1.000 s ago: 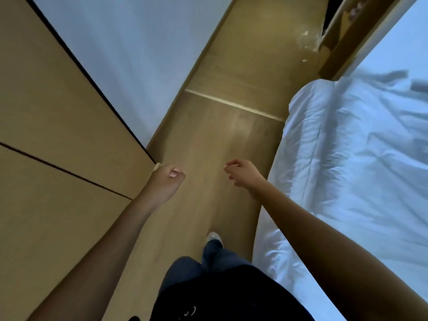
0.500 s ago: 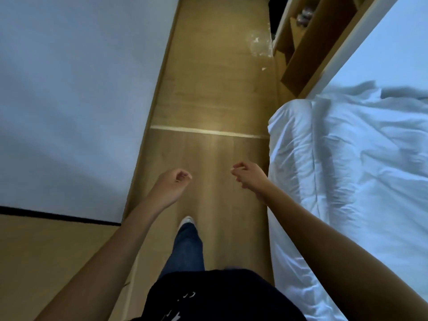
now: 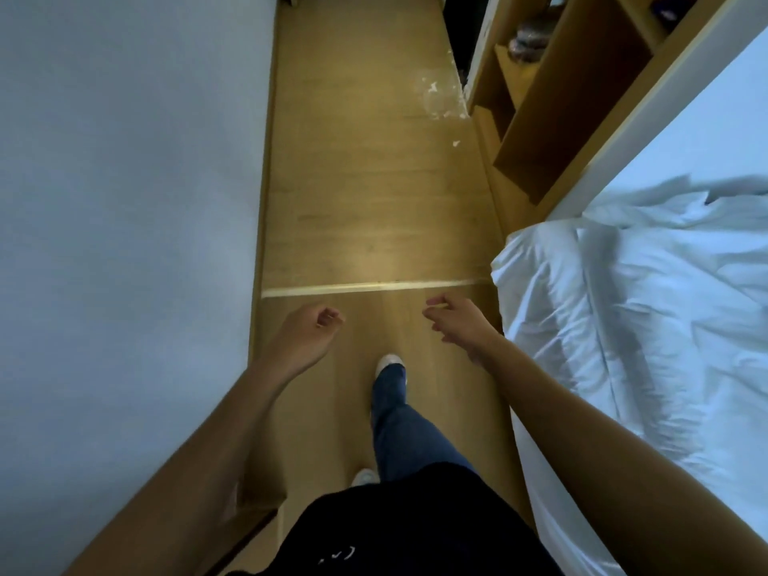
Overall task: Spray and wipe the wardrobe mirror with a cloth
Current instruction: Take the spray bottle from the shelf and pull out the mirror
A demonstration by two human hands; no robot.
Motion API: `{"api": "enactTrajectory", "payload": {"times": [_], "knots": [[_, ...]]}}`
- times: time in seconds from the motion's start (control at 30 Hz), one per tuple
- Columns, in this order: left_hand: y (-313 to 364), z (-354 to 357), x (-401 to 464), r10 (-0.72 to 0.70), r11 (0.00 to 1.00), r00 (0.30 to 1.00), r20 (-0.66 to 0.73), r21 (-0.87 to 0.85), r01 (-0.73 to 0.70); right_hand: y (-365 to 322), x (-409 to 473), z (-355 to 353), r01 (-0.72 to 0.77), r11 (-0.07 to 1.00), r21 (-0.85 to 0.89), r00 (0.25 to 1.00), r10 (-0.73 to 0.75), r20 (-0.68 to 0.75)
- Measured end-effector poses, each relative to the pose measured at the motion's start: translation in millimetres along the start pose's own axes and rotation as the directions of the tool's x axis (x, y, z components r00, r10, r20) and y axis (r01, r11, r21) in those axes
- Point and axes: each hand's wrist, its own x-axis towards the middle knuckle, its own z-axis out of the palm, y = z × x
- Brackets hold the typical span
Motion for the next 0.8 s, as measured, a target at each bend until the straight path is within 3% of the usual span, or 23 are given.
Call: {"api": "enactTrajectory", "payload": {"times": [0.4,0.8], "knots": [[140.6,-88.3,249.0,0.077,0.997,0.995,-0.058,-0.015,-0.078,-184.7,197.4,-86.3,0.013,0.993,0.116,0.999,-0.008,-0.043],[222.6,-157.6,476.1,0.132,0.991,0.991,0.030,-0.035,-0.131,-322.5,377.4,-142.3,-0.020,0.980,0.198,0.990,0.047,-0.130]]}}
